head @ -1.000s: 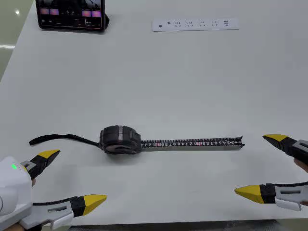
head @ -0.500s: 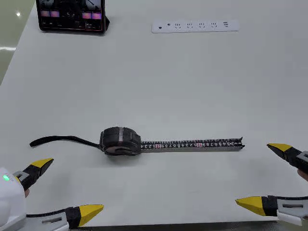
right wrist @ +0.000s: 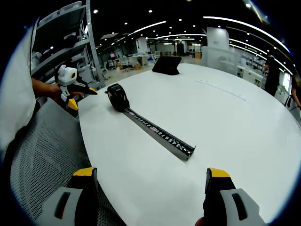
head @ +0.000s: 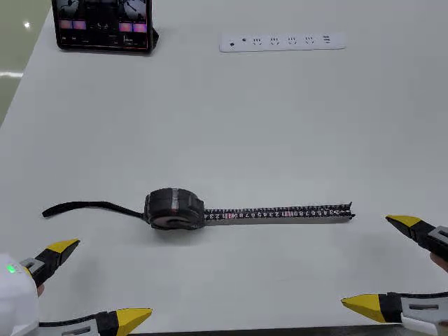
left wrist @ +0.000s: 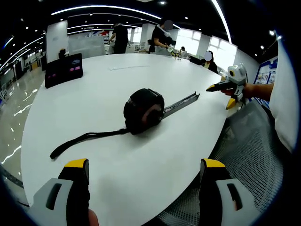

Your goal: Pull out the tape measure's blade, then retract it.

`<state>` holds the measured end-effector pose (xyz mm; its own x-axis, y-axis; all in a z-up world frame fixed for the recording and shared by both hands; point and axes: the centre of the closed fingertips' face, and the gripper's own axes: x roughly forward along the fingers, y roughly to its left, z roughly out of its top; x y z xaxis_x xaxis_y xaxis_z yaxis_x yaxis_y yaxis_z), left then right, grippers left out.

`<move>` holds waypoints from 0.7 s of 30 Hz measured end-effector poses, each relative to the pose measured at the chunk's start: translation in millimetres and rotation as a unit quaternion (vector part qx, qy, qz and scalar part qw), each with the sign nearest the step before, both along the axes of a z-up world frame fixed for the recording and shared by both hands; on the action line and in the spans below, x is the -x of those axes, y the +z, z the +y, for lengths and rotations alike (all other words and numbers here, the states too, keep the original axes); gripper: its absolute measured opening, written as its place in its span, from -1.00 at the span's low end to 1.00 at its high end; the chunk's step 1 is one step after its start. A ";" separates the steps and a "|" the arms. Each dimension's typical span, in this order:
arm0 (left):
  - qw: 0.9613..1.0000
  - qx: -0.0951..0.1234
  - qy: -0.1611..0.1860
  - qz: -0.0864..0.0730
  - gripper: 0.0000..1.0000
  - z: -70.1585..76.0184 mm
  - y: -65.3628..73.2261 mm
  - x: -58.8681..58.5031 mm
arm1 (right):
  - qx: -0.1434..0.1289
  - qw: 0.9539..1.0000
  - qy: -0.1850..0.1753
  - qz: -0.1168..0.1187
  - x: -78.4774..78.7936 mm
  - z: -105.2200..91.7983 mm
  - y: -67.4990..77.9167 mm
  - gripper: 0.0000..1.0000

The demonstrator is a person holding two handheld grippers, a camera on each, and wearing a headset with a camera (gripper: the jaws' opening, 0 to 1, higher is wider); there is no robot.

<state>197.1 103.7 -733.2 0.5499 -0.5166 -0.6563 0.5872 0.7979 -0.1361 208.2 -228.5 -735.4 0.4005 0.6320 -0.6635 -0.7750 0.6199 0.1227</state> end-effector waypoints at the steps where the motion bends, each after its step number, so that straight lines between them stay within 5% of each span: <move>1: 1.000 0.000 0.000 -0.001 0.92 0.0 0.1 -0.2 | 0.000 1.000 0.000 0.000 0.1 0.0 0.0 0.89; 21: 1.000 0.004 0.007 -0.005 0.90 -1.9 1.0 -3.0 | -0.002 1.000 -0.006 -0.003 1.4 -0.2 0.1 0.88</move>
<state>200.1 101.7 -732.1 0.5631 -0.5145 -0.6467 0.5774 0.8048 -0.1375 206.9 -228.7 -735.3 0.4114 0.6301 -0.6585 -0.7685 0.6283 0.1211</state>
